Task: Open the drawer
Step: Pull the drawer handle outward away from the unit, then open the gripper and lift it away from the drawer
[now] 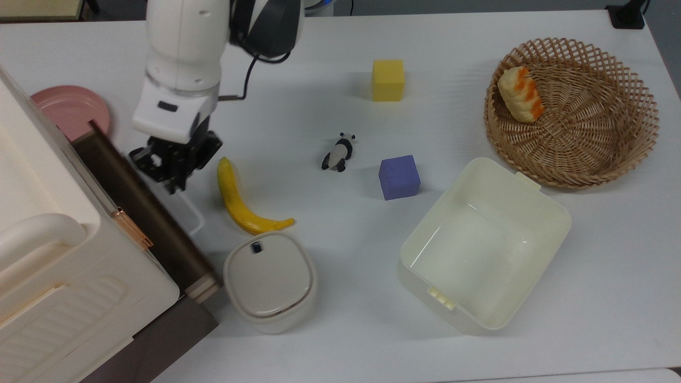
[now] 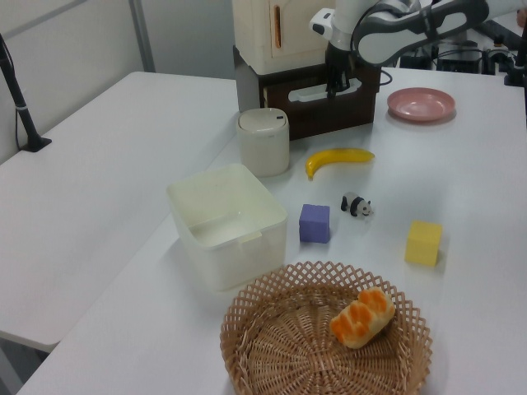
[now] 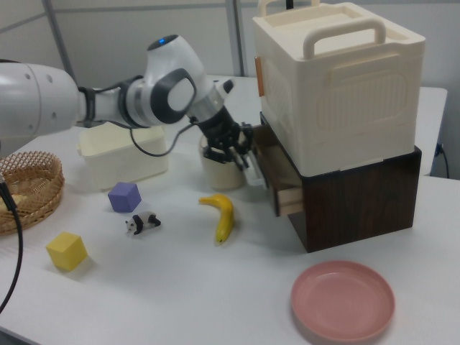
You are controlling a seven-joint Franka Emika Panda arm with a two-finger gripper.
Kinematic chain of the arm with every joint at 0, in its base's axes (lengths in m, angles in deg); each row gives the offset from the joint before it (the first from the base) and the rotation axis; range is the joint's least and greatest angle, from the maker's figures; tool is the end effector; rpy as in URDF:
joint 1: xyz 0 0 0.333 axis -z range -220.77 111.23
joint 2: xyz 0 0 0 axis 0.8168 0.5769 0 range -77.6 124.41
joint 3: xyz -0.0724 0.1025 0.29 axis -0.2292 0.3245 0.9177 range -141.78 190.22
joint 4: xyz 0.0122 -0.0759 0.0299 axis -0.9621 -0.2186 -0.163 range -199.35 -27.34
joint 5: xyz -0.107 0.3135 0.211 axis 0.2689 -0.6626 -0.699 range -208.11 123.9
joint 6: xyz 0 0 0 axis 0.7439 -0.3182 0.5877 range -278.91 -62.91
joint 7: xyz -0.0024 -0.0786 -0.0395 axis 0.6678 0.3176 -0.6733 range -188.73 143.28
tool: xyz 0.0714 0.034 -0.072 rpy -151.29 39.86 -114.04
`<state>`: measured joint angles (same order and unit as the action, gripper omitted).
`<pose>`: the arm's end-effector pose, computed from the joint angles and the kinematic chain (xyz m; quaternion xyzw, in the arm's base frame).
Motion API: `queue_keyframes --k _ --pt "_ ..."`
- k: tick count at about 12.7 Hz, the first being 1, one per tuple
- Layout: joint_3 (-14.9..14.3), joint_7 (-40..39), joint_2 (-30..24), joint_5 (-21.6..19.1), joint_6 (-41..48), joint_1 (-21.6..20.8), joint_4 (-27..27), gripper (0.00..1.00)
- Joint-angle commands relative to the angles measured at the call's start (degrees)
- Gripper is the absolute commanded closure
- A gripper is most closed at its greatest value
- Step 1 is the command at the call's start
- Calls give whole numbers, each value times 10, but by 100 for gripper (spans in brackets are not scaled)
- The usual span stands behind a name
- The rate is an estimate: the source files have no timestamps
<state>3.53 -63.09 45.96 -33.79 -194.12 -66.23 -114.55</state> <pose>0.6897 -0.0813 0.4519 0.9261 0.3210 0.0855 0.1792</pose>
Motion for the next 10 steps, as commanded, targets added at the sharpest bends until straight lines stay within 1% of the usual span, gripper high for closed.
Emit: queue_keyframes --k 1,2,6,9,10 --pt "51 7 -76 3 90 -15 -41 94" --pt "62 9 -83 3 104 -13 -42 94" --pt "87 21 -102 3 147 -8 -41 93" --pt "88 22 -104 2 149 -7 -40 93" --pt "88 22 -102 2 149 -3 -40 92"
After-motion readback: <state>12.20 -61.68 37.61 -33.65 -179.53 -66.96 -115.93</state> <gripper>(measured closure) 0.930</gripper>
